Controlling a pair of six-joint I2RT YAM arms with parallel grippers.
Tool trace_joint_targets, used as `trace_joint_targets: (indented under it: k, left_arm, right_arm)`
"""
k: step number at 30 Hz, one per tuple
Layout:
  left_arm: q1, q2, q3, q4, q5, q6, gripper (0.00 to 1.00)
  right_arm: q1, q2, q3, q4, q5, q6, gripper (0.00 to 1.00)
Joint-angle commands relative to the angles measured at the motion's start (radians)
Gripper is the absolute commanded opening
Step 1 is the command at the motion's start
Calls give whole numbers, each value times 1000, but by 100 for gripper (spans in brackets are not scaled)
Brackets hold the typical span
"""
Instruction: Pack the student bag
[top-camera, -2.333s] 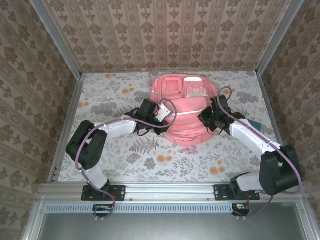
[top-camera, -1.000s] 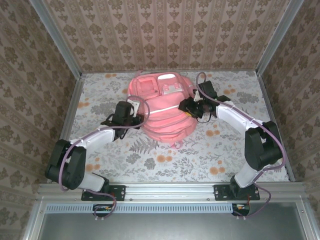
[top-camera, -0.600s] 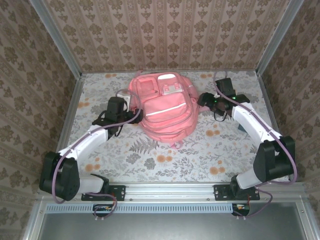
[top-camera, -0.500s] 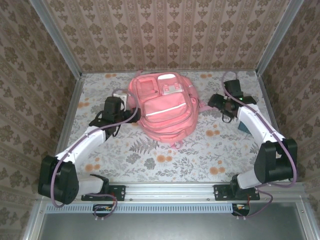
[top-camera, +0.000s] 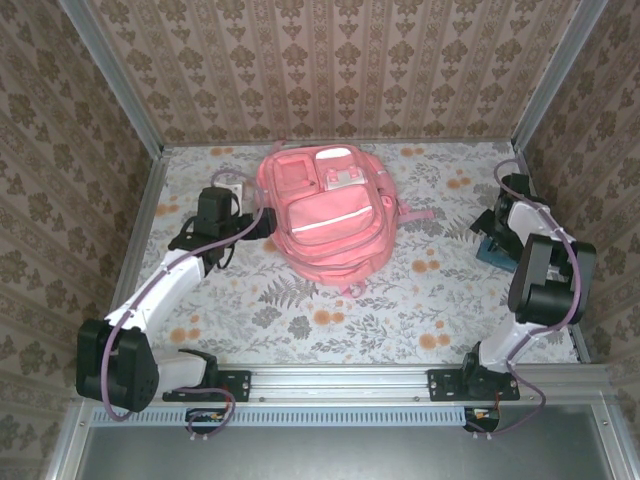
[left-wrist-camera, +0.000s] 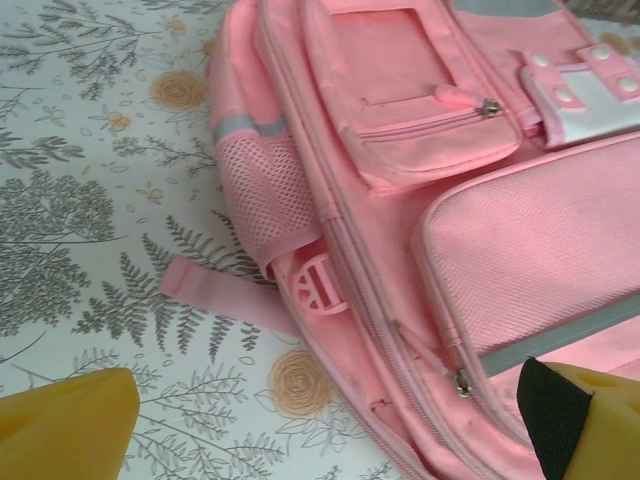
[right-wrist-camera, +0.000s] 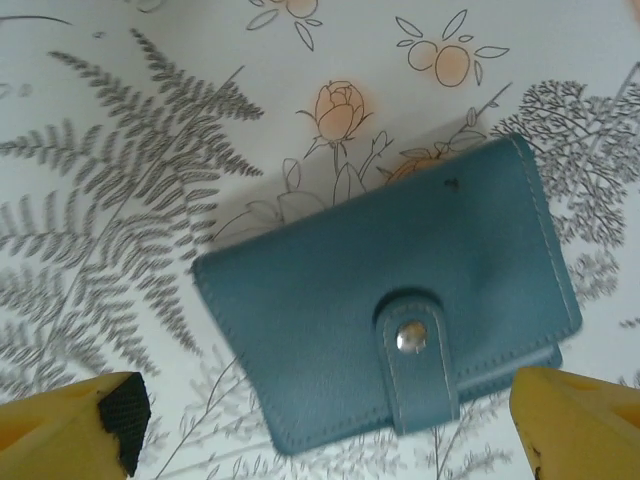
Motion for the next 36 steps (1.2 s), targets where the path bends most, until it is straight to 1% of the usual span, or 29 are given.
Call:
trace_joint_targets:
  k: [1, 6, 9, 11, 12, 13, 15, 17, 19, 21, 23, 26, 29, 34, 36]
  left_arm:
    - [9, 7, 22, 6, 55, -30, 100]
    - [8, 8, 16, 6, 82, -42, 100]
    - [8, 9, 21, 6, 92, -45, 100]
    - [7, 10, 24, 6, 97, -47, 100]
    - [6, 10, 25, 8, 100, -47, 100]
    - [6, 10, 25, 10, 103, -49, 100]
    - [6, 12, 25, 11, 105, -52, 100]
    - [4, 13, 24, 12, 107, -57, 100]
    - [-1, 13, 23, 12, 108, -59, 100]
    - [-3, 12, 20, 12, 112, -61, 100]
    - [-7, 12, 22, 6, 119, -59, 100]
    - [-12, 10, 24, -4, 133, -58, 100]
    - [-22, 9, 27, -8, 152, -57, 100]
    - [-47, 11, 40, -16, 164, -42, 100]
    - [-59, 19, 54, -32, 168, -30, 100]
  right_arm:
    - [-13, 57, 68, -12, -74, -21, 95]
    - [-3, 100, 42, 24, -186, 13, 94]
    - [43, 94, -2, 44, -260, 63, 93]
    - [100, 82, -24, 42, -307, 126, 86]
    - [125, 73, -40, 57, -341, 160, 85]
    - [169, 62, -56, 67, -373, 204, 84]
    - [286, 32, -87, 116, -391, 295, 83]
    - [407, 5, -104, 142, -366, 389, 83]
    - [493, -4, -105, 162, -356, 448, 83]
    - [545, -11, -90, 166, -344, 471, 83]
    - [567, -18, -48, 122, -329, 445, 83]
    - [571, -45, 8, 65, -282, 355, 83]
    - [547, -32, 61, 18, -280, 198, 83]
    - [497, 111, 178, -71, -261, -47, 87]
    - [488, 153, 211, -86, -271, -100, 89]
